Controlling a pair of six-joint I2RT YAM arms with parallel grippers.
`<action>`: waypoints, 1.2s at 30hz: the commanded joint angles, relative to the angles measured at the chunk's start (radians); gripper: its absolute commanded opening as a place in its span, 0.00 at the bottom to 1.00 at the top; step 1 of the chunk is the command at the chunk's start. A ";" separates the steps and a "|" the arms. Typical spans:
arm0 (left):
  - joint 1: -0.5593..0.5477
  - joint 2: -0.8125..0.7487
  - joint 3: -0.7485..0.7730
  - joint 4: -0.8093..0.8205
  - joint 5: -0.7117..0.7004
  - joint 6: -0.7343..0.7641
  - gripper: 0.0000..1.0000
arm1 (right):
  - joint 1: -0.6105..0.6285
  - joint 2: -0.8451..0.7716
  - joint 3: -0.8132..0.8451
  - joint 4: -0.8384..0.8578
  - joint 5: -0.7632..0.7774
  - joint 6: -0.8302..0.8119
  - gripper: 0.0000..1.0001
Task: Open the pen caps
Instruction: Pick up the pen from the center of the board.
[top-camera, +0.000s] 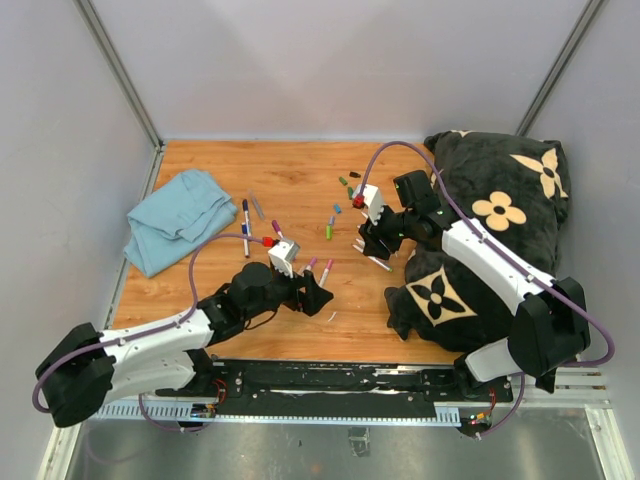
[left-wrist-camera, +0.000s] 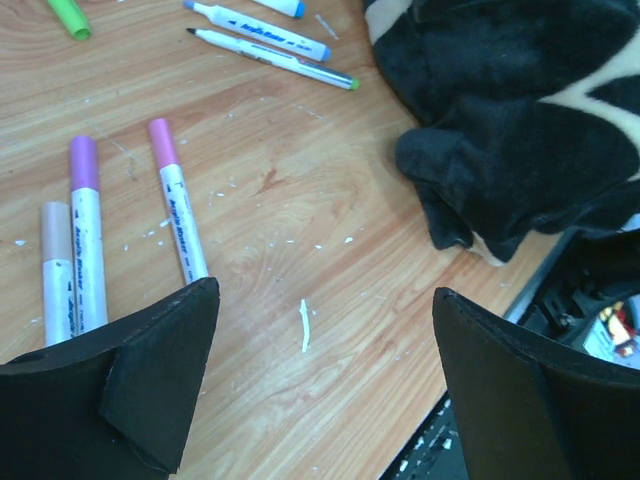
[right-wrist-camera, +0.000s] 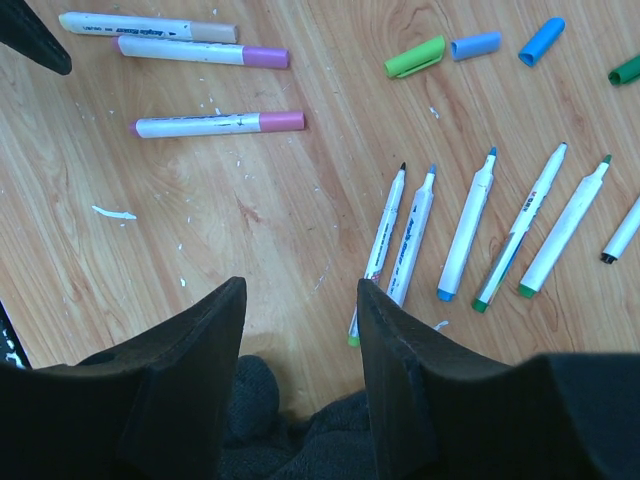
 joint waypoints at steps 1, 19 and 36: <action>-0.043 0.042 0.068 -0.118 -0.148 0.049 0.91 | -0.023 -0.015 -0.006 -0.022 -0.021 -0.019 0.50; -0.054 0.417 0.362 -0.308 -0.275 0.146 0.45 | -0.029 -0.019 -0.006 -0.022 -0.030 -0.020 0.50; -0.053 0.653 0.511 -0.353 -0.331 0.188 0.45 | -0.032 -0.024 -0.007 -0.022 -0.038 -0.019 0.50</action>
